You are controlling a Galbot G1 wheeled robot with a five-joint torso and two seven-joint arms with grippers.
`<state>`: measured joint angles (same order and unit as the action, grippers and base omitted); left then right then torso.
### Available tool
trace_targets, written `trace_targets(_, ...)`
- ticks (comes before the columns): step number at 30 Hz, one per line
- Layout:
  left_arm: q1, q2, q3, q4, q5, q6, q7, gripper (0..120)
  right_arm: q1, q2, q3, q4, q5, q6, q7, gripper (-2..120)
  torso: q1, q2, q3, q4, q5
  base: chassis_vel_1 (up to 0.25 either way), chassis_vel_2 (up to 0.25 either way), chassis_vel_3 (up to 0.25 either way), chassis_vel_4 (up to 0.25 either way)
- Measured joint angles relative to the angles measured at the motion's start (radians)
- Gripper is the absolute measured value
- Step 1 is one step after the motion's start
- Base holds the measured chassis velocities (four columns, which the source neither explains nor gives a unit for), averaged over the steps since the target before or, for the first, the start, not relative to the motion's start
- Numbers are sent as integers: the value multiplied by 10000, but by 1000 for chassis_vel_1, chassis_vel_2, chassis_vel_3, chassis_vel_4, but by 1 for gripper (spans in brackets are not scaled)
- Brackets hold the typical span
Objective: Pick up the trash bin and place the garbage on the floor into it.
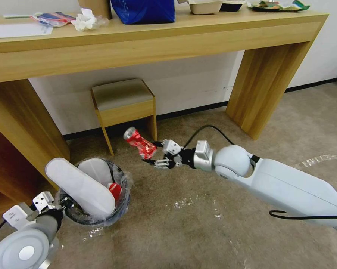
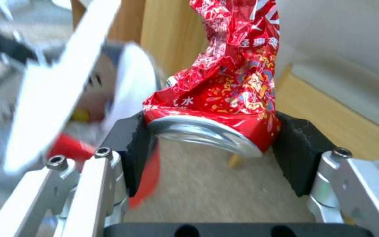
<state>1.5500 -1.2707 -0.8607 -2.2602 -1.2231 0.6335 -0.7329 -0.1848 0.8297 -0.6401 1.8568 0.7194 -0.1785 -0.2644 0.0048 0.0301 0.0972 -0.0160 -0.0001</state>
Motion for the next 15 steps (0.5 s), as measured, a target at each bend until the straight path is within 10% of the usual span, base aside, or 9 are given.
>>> trace_targets(15,-89,-28,28,-79,-19,14,-21,0,1376,1328,-1855,-36,1192,-865,653,59,0,0,0,1,-1,0,0,0,0)
